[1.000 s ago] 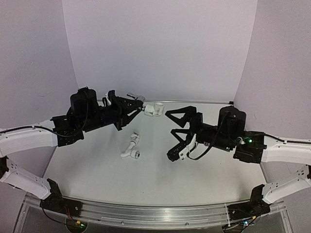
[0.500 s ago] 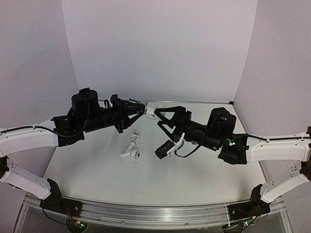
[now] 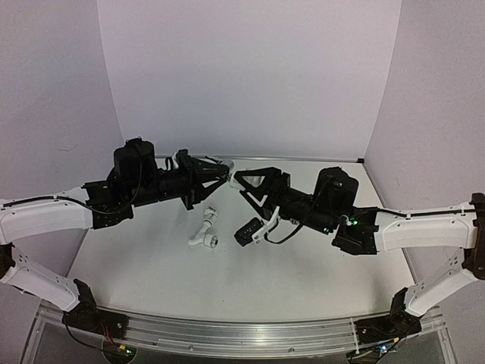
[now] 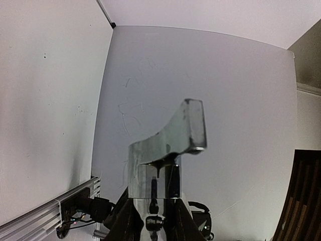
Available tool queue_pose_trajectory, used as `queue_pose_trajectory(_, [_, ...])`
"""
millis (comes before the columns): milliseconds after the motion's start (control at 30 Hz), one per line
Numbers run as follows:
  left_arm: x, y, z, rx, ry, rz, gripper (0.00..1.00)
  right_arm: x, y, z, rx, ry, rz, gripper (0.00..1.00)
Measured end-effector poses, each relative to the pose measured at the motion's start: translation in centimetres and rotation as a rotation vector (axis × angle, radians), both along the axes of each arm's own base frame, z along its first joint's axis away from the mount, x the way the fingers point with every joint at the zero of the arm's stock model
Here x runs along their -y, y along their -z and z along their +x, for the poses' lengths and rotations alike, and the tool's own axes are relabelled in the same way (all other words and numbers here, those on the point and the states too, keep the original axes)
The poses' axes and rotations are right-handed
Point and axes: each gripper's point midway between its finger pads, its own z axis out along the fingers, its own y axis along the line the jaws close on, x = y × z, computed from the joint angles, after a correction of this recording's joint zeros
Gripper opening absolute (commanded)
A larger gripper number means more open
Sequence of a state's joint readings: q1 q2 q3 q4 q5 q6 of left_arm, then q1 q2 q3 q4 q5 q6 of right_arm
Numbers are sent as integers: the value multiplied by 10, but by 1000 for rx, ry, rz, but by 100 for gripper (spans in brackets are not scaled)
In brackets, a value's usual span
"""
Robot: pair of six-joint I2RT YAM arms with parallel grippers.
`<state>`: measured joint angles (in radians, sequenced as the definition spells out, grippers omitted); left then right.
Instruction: Install the water faucets
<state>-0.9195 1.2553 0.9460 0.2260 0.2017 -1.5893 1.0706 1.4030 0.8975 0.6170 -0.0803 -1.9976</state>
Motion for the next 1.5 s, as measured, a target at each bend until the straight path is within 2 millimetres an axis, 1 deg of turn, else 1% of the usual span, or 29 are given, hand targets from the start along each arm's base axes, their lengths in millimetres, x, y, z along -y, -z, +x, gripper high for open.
queue_pose_trajectory(167, [4, 2, -2, -1, 25, -2, 0, 0, -6, 2, 7, 8, 13, 48])
queue_pose_trajectory(367, [5, 0, -4, 22, 37, 1, 0, 2, -1, 6, 3, 19, -7, 33])
queue_pose_trajectory(467, [5, -1, -4, 32, 37, 2, 0, 2, -1, 6, 4, 17, -8, 27])
queue_pose_trajectory(567, [5, -3, -4, 52, 39, 3, 0, 1, -1, 5, 7, 12, -9, 24])
queue_pose_trajectory(800, [8, -11, -4, 151, 56, 0, 0, 1, -7, 5, 7, 2, -19, 24])
queue_pose_trajectory(933, [11, -15, -3, 221, 64, 2, 0, 2, -10, 8, -19, 7, -41, 27])
queue_pose_trajectory(1000, [11, -17, -3, 260, 67, 9, 0, 2, -11, 8, -47, 7, -46, 34])
queue_pose_trajectory(1133, [11, -21, -3, 306, 69, 26, 0, 2, -13, 7, -85, 5, -44, 69])
queue_pose_trajectory(1200, [11, -20, -3, 303, 68, 27, 0, 3, -17, 5, -66, 5, -43, 81])
queue_pose_trajectory(1267, [12, -19, -2, 291, 68, 24, 0, 6, -21, 3, -49, 4, -38, 84])
queue_pose_trajectory(1333, [12, -19, -3, 274, 69, 14, 0, 10, -25, 0, -30, 3, -27, 82])
queue_pose_trajectory(1400, [12, -20, -3, 255, 71, 0, 0, 18, -23, -6, -19, -4, -19, 76])
queue_pose_trajectory(1500, [12, -23, -3, 226, 78, -26, 0, 23, -16, -11, -13, -13, -20, 67])
